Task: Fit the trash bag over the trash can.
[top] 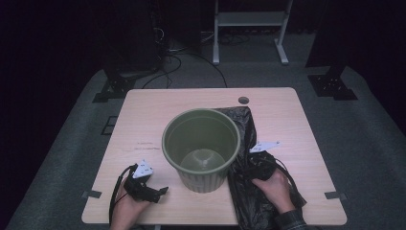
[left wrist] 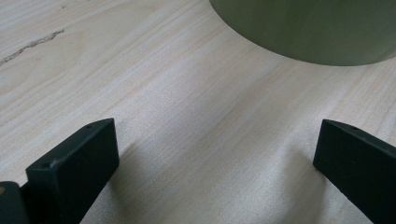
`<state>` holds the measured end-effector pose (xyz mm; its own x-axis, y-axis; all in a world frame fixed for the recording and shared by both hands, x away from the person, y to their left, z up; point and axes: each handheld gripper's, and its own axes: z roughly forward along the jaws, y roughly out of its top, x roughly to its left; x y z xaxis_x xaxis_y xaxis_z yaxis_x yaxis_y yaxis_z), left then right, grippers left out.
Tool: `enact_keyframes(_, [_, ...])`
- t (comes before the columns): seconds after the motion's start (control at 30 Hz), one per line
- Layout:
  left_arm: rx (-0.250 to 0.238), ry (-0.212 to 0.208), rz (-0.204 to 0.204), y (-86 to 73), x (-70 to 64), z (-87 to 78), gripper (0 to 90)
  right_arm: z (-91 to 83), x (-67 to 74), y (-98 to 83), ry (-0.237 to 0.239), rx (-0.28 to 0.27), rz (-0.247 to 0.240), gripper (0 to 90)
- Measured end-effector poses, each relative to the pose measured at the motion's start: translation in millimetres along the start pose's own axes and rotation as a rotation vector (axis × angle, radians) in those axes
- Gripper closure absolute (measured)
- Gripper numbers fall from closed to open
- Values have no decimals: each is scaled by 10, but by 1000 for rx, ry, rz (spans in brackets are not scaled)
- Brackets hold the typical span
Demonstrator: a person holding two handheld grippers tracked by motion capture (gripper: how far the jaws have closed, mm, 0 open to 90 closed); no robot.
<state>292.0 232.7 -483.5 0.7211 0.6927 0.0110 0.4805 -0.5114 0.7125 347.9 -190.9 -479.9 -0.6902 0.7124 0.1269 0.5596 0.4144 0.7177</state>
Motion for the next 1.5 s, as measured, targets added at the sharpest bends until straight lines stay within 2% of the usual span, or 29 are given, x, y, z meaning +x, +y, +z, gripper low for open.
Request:
enact_keyframes(0.13, [0, 0, 0, 0, 0, 0, 0, 43, 62, 16, -34, -3, -17, 188])
enact_keyframes(0.27, [0, 0, 0, 0, 0, 0, 0, 77, 144, 22, -101, 9, -64, 213])
enact_keyframes(0.33, [0, 1, 0, 0, -1, 0, 0, 77, 150, 22, -101, 5, -58, 230])
enact_keyframes(0.53, [0, 4, -3, 1, -4, 1, 0, 37, 145, 13, -99, -5, -59, 441])
enact_keyframes(0.7, [0, 4, -2, 1, -4, 1, 0, 8, 164, -7, -64, -15, -86, 732])
enact_keyframes(0.8, [0, 4, -2, 1, -4, 1, 0, 1, 177, -31, -37, -23, -103, 862])
enact_keyframes(0.9, [0, 4, -3, 1, -4, 1, 0, -14, 171, -57, -8, -30, -103, 893])
enact_keyframes(1.17, [0, 4, -3, 1, -4, 1, 0, -130, 126, -84, 84, -51, -77, 894])
enact_keyframes(1.23, [0, 4, -2, 1, -4, 1, 0, -157, 124, -79, 96, -61, -81, 894])
enact_keyframes(1.4, [0, 4, -3, 1, -4, 1, 0, -366, 161, -26, 161, -113, -116, 893])
enact_keyframes(1.43, [0, 4, -3, 1, -4, 1, 0, -366, 161, -26, 161, -113, -116, 893])
enact_keyframes(1.5, [0, 4, -3, 1, -4, 1, 0, -477, 192, 24, 197, -152, -132, 893])
